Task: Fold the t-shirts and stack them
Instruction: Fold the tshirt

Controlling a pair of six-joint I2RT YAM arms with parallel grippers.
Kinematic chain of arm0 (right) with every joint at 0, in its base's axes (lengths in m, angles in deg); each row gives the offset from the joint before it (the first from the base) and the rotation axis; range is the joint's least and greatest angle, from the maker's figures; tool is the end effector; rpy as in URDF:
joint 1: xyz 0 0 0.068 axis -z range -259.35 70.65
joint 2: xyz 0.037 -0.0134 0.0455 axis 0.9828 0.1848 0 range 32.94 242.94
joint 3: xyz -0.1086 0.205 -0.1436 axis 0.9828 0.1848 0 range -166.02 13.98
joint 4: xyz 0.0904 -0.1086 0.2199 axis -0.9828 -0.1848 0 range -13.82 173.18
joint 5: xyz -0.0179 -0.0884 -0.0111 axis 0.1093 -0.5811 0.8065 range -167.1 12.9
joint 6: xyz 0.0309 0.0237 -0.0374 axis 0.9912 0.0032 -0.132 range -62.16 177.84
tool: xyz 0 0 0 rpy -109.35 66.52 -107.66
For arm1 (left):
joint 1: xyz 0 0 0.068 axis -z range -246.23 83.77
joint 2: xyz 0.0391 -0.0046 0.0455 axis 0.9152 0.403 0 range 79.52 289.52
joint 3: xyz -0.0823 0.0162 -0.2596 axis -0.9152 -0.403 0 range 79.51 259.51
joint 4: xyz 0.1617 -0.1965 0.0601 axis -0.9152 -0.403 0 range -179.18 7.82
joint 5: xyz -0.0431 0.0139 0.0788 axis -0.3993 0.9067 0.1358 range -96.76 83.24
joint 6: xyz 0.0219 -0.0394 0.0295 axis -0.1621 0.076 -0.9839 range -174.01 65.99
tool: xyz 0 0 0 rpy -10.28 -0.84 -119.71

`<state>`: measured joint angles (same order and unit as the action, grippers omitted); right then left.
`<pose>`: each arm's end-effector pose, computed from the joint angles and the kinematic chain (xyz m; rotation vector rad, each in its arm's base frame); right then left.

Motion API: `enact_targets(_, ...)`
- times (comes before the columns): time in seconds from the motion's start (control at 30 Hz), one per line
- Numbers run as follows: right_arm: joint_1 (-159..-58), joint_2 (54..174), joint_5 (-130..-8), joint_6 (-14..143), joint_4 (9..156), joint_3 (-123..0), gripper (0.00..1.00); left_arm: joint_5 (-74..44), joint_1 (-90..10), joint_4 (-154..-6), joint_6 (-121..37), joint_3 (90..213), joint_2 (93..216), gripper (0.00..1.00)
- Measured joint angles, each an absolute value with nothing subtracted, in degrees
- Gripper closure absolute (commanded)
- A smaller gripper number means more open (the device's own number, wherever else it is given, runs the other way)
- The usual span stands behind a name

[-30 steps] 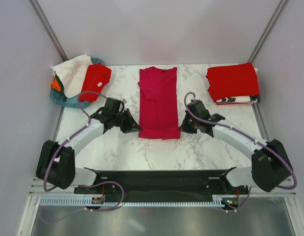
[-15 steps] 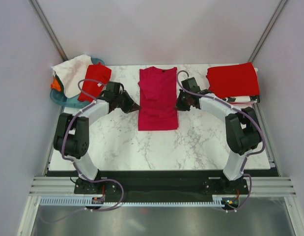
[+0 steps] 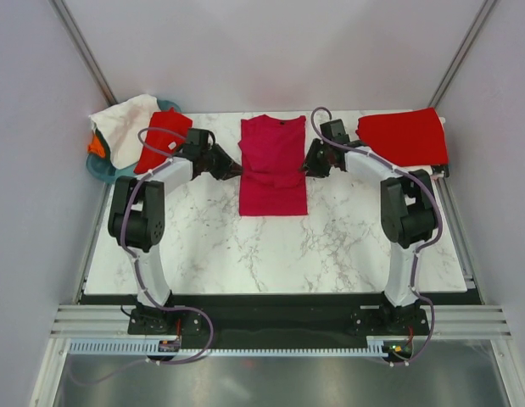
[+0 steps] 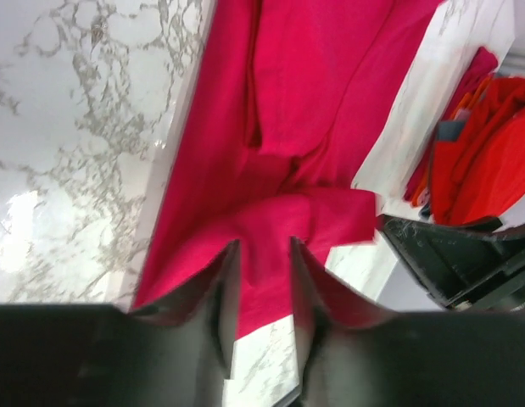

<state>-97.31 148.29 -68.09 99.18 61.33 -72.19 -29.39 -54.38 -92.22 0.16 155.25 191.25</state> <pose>0.4213 0.1423 0.2002 0.4479 2.5168 0.6226 0.4135 -0.1007 0.1865 -0.7226 2.4330 -0.9809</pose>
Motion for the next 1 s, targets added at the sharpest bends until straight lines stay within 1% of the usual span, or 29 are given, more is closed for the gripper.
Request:
enact_targets(0.03,-97.1,148.9,-67.9,98.9,61.5,-72.6,0.37,-29.4,-54.4,-92.6,0.2,156.1,192.0,0.47)
enact_targets(0.07,-96.9,149.3,-67.8,98.7,61.7,-72.7,0.33,-29.4,-54.4,-93.1,0.2,157.3,192.9,0.40)
enact_targets(0.1,-96.8,149.5,-67.8,98.5,61.5,-72.7,0.33,-29.4,-54.4,-94.1,0.2,159.0,194.1,0.30)
enact_targets(0.13,-96.8,149.6,-67.9,98.3,61.5,-72.5,0.33,-29.3,-54.4,-94.5,-0.3,159.9,194.7,0.29)
enact_targets(0.23,-96.7,148.2,-68.0,97.8,63.3,-69.5,0.35,-28.8,-54.4,-96.0,-0.5,159.7,194.7,0.29)
enact_targets(0.3,-96.7,145.7,-68.2,97.1,64.3,-65.0,0.37,-27.8,-54.4,-96.2,-1.0,157.2,193.2,0.30)
enact_targets(0.43,-96.7,139.0,-67.3,96.0,66.4,-54.3,0.41,-26.5,-54.3,-96.8,-2.0,148.5,187.2,0.33)
enact_targets(0.6,-96.8,134.1,-64.3,95.4,69.9,-45.3,0.46,-26.5,-53.2,-95.8,-3.0,138.9,179.4,0.39)
enact_targets(0.73,-96.8,133.8,-62.0,95.3,72.9,-41.7,0.49,-27.1,-52.2,-94.1,-3.4,135.1,178.5,0.46)
enact_targets(0.87,-97.0,133.8,-60.1,95.3,74.9,-40.7,0.50,-27.8,-51.9,-93.6,-3.6,133.4,178.5,0.48)
enact_targets(0.93,-97.2,133.8,-59.7,95.3,75.5,-40.4,0.50,-27.9,-51.7,-92.9,-3.8,132.8,178.5,0.50)
enact_targets(1.0,-97.5,133.9,-59.1,95.2,76.0,-40.3,0.52,-27.9,-51.6,-92.4,-3.9,132.4,178.5,0.51)
